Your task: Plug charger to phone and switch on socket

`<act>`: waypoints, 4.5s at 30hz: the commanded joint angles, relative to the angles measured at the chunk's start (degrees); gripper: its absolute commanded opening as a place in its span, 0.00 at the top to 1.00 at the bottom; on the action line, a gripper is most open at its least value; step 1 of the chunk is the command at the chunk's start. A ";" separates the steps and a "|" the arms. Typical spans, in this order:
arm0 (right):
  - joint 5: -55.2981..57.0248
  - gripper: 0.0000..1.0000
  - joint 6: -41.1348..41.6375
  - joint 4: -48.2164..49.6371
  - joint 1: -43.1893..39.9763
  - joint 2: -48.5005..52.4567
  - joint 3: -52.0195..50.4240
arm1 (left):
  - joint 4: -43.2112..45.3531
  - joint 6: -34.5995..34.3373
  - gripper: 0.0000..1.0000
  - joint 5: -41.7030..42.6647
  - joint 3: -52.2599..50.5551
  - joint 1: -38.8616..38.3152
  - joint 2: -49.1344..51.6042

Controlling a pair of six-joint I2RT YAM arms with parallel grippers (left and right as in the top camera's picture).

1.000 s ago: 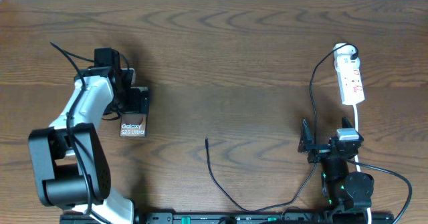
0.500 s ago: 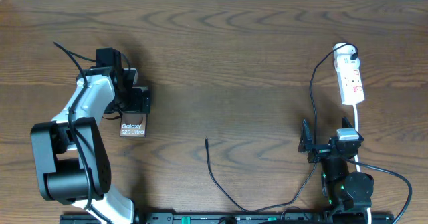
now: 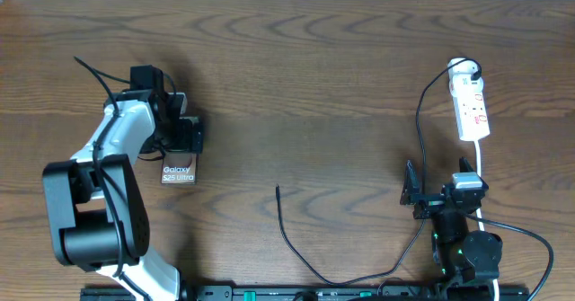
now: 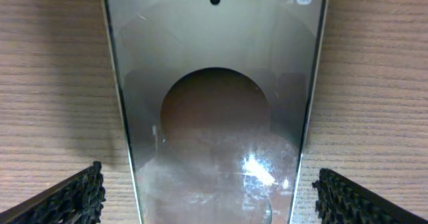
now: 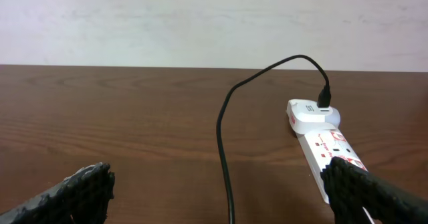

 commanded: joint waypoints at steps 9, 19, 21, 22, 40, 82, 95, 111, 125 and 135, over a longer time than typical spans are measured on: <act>0.04 0.01 0.20 -0.22 0.02 -0.46 -0.07 | 1.11 0.52 0.02 0.42 -0.28 -0.24 1.62; 0.04 0.01 0.20 -0.22 0.02 -0.46 -0.07 | 1.18 0.52 0.02 0.42 -0.28 -0.24 1.62; 0.04 0.01 0.20 -0.22 0.02 -0.46 -0.07 | 1.18 0.55 0.02 0.42 -0.28 -0.24 1.62; 0.04 0.01 0.20 -0.22 0.02 -0.46 -0.07 | 1.16 0.55 0.02 0.42 -0.28 -0.24 1.62; 0.04 0.01 0.20 -0.22 0.02 -0.46 -0.07 | 2.91 0.57 0.02 0.37 -2.75 -0.24 1.64; 0.04 0.01 0.20 -0.22 0.02 -0.46 -0.07 | 2.60 0.35 0.02 2.64 -4.42 -0.24 1.64; 0.04 0.01 0.20 -0.22 0.02 -0.46 -0.07 | 1.55 0.35 0.02 4.46 -4.42 -0.24 1.64; 0.04 0.01 0.20 -0.22 0.02 -0.46 -0.07 | 2.38 0.35 0.02 4.26 -4.52 -0.24 1.64; 0.04 0.01 0.20 -0.22 0.02 -0.46 -0.07 | 0.83 0.33 0.02 4.26 -4.94 -0.24 1.64; 0.04 0.01 0.20 -0.22 0.02 -0.46 -0.07 | 0.04 0.35 0.02 4.17 -4.96 -0.24 1.64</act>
